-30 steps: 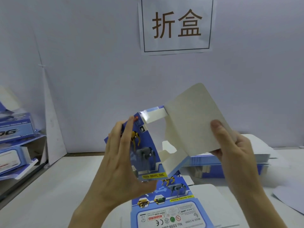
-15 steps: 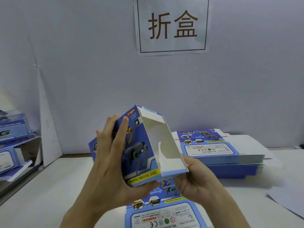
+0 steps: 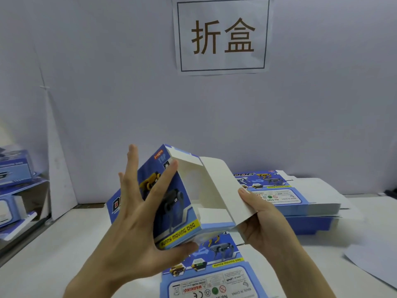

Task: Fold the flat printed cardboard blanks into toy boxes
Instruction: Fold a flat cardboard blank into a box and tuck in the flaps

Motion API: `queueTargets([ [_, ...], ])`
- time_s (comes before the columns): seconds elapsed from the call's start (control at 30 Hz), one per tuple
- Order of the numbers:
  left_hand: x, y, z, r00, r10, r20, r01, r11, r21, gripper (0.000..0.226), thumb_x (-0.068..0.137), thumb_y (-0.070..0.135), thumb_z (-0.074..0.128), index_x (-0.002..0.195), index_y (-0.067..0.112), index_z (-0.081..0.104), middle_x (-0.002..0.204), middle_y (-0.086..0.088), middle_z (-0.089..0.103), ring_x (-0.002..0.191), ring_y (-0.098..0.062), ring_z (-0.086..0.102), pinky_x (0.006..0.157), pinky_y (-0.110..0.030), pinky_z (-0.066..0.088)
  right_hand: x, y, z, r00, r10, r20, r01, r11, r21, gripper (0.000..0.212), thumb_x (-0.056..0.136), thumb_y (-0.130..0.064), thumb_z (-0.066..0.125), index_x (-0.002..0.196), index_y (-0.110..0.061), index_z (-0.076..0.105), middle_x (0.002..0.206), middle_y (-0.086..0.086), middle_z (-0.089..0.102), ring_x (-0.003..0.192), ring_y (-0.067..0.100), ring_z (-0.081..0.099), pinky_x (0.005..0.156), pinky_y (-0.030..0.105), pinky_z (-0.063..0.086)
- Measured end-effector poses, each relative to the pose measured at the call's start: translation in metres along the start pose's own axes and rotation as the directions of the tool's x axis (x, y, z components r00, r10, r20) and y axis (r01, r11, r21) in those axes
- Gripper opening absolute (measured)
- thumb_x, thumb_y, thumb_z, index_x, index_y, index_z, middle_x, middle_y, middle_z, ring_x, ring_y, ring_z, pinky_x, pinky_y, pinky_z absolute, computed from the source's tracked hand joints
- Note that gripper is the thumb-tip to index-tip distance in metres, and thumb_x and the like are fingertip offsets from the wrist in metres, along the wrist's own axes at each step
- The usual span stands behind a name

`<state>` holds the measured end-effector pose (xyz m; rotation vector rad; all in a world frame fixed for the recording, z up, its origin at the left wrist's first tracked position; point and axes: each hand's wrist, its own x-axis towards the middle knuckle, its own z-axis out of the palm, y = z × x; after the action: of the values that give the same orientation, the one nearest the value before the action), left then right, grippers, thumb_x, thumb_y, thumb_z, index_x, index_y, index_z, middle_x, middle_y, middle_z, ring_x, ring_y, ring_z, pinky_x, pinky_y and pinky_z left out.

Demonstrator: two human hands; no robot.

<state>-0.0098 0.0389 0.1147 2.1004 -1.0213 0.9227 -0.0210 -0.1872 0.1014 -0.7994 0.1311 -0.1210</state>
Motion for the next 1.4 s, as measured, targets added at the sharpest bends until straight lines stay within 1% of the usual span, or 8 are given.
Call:
queueTargets([
  [0.2, 0.004, 0.008, 0.004, 0.994, 0.098, 0.048, -0.105, 0.976, 0.189, 0.104, 0.075, 0.081, 0.044, 0.154, 0.028, 0.001, 0.161, -0.011, -0.009, 0.148, -0.032, -0.009, 0.108, -0.069, 0.009, -0.004, -0.007, 0.000, 0.999, -0.032, -0.014, 0.032, 0.999, -0.039, 0.020, 0.089, -0.015, 0.060, 0.105, -0.003, 0.060, 0.080, 0.013, 0.075, 0.063, 0.021, 0.073, 0.044, 0.023, 0.054],
  [0.33, 0.003, 0.012, 0.004, 0.987, 0.162, 0.012, -0.161, 0.963, 0.217, 0.095, 0.073, 0.075, 0.052, 0.151, 0.033, 0.016, 0.160, -0.011, -0.005, 0.148, -0.036, 0.008, 0.103, -0.070, 0.026, -0.004, -0.006, 0.000, 1.000, -0.023, 0.006, 0.023, 0.998, -0.060, 0.019, 0.089, -0.015, 0.059, 0.104, -0.003, 0.060, 0.080, 0.013, 0.075, 0.063, 0.020, 0.072, 0.044, 0.023, 0.054],
  [0.57, 0.005, 0.019, 0.001, 0.984, 0.174, 0.033, -0.177, 0.967, 0.186, 0.079, 0.061, 0.071, 0.062, 0.127, 0.033, 0.041, 0.156, -0.012, 0.007, 0.134, -0.015, 0.027, 0.081, -0.031, 0.048, -0.006, -0.009, -0.003, 0.971, -0.237, 0.007, 0.234, 0.951, -0.202, 0.014, 0.095, -0.017, 0.055, 0.104, -0.013, 0.065, 0.081, 0.006, 0.075, 0.066, 0.014, 0.072, 0.047, 0.023, 0.054],
  [0.8, 0.007, 0.022, 0.009, 0.981, 0.194, -0.007, -0.187, 0.955, 0.229, 0.074, 0.066, 0.076, 0.057, 0.123, 0.031, 0.045, 0.154, -0.012, 0.012, 0.124, -0.027, 0.045, 0.086, -0.033, 0.045, -0.008, -0.007, -0.009, 0.753, -0.656, 0.055, 0.600, 0.649, -0.468, 0.027, 0.094, -0.018, 0.057, 0.103, -0.038, 0.072, 0.094, -0.015, 0.073, 0.079, 0.008, 0.065, 0.063, 0.032, 0.056],
  [0.93, 0.006, 0.022, 0.017, 0.977, 0.213, -0.004, -0.204, 0.940, 0.273, 0.069, 0.072, 0.076, 0.051, 0.123, 0.030, 0.046, 0.152, -0.015, 0.016, 0.123, -0.033, 0.048, 0.088, -0.034, 0.046, -0.009, -0.004, -0.005, 0.546, -0.826, 0.141, 0.723, 0.380, -0.578, 0.031, 0.095, -0.012, 0.054, 0.104, -0.039, 0.068, 0.088, -0.028, 0.069, 0.075, -0.006, 0.058, 0.056, 0.010, 0.046],
  [1.13, 0.007, 0.013, 0.027, 0.960, 0.279, -0.017, -0.257, 0.907, 0.334, 0.065, 0.072, 0.067, 0.061, 0.119, 0.025, 0.049, 0.147, -0.019, 0.023, 0.130, -0.032, 0.034, 0.085, -0.062, 0.050, -0.015, -0.016, 0.001, 0.821, -0.540, 0.184, 0.570, 0.771, -0.283, 0.033, 0.078, -0.050, 0.053, 0.093, -0.033, 0.077, 0.093, -0.005, 0.075, 0.076, 0.006, 0.068, 0.057, 0.021, 0.054],
  [1.3, 0.006, 0.012, 0.036, 0.949, 0.314, 0.002, -0.295, 0.889, 0.350, 0.061, 0.071, 0.064, 0.052, 0.117, 0.025, 0.048, 0.144, -0.019, 0.026, 0.135, -0.024, 0.015, 0.089, -0.065, 0.045, -0.019, -0.017, 0.005, 0.912, -0.337, 0.233, 0.401, 0.850, -0.341, 0.020, 0.073, -0.041, 0.058, 0.079, -0.039, 0.077, 0.075, -0.009, 0.072, 0.065, 0.001, 0.066, 0.052, 0.024, 0.055],
  [1.4, 0.006, 0.009, 0.034, 0.951, 0.308, -0.002, -0.289, 0.895, 0.340, 0.060, 0.073, 0.065, 0.051, 0.117, 0.025, 0.048, 0.144, -0.019, 0.025, 0.135, -0.025, 0.018, 0.085, -0.065, 0.048, -0.018, -0.017, 0.002, 0.875, -0.424, 0.232, 0.481, 0.712, -0.511, 0.022, 0.086, -0.033, 0.057, 0.082, -0.044, 0.075, 0.080, -0.013, 0.071, 0.069, 0.000, 0.063, 0.056, 0.026, 0.054],
])
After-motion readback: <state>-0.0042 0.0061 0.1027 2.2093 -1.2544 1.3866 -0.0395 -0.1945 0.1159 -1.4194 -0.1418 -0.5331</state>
